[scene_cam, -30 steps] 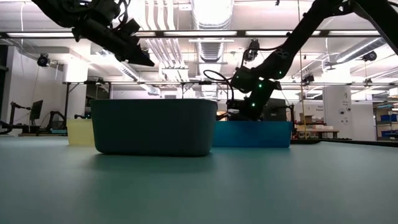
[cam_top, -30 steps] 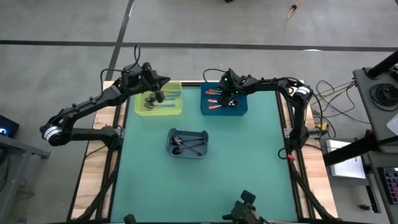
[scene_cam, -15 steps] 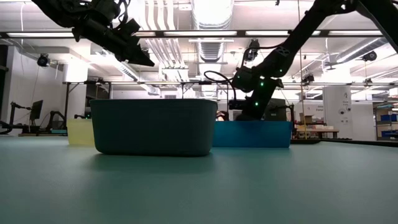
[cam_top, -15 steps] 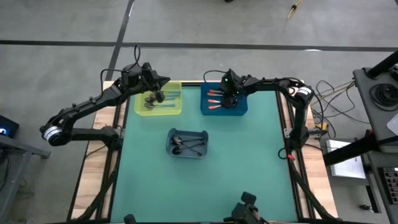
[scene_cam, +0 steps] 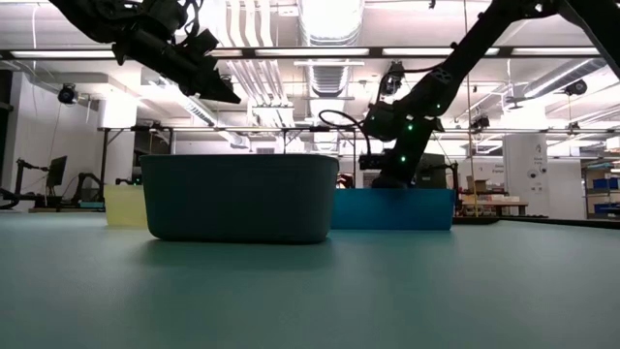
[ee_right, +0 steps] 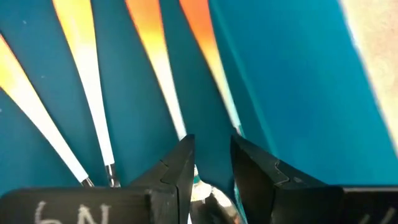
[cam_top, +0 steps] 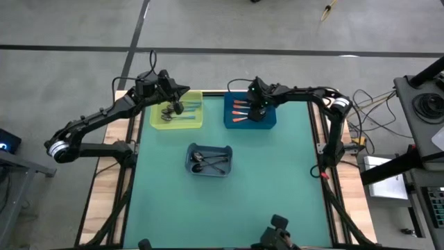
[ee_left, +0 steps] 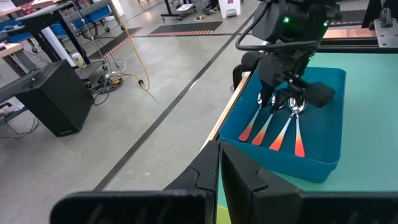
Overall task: Sort silverware by color (type)
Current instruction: Adjust the orange spoons in the blue bin
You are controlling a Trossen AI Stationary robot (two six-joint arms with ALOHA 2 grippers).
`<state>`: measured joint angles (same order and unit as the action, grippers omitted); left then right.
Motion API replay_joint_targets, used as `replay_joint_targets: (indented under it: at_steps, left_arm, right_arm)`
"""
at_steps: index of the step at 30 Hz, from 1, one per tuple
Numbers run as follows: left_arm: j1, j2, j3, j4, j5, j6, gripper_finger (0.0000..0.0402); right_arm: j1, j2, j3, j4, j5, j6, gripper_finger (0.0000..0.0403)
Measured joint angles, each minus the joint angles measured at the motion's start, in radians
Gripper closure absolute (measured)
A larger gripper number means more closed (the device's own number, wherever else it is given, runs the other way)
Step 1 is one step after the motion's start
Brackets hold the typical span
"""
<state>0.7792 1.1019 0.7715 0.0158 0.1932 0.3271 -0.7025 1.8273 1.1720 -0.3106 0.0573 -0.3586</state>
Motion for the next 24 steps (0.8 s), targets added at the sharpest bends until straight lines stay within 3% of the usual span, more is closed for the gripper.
replay_joint_targets:
  at_steps: [7,14,24]
  left_arm:
    - [0.0,0.0,0.0,0.002,0.0,0.0,0.0402]
    - [0.0,0.0,0.0,0.014,0.0,0.0,0.0402]
    - [0.0,0.0,0.0,0.018,0.0,0.0,0.0402]
  right_arm:
    - [0.0,-0.052,0.0,-0.011,-0.008,0.046,0.0307]
    - [0.005,-0.047,-0.002,-0.029,-0.322,0.061,0.0307]
    - [0.015,0.023,-0.004,-0.011,-0.292,0.049,0.0307]
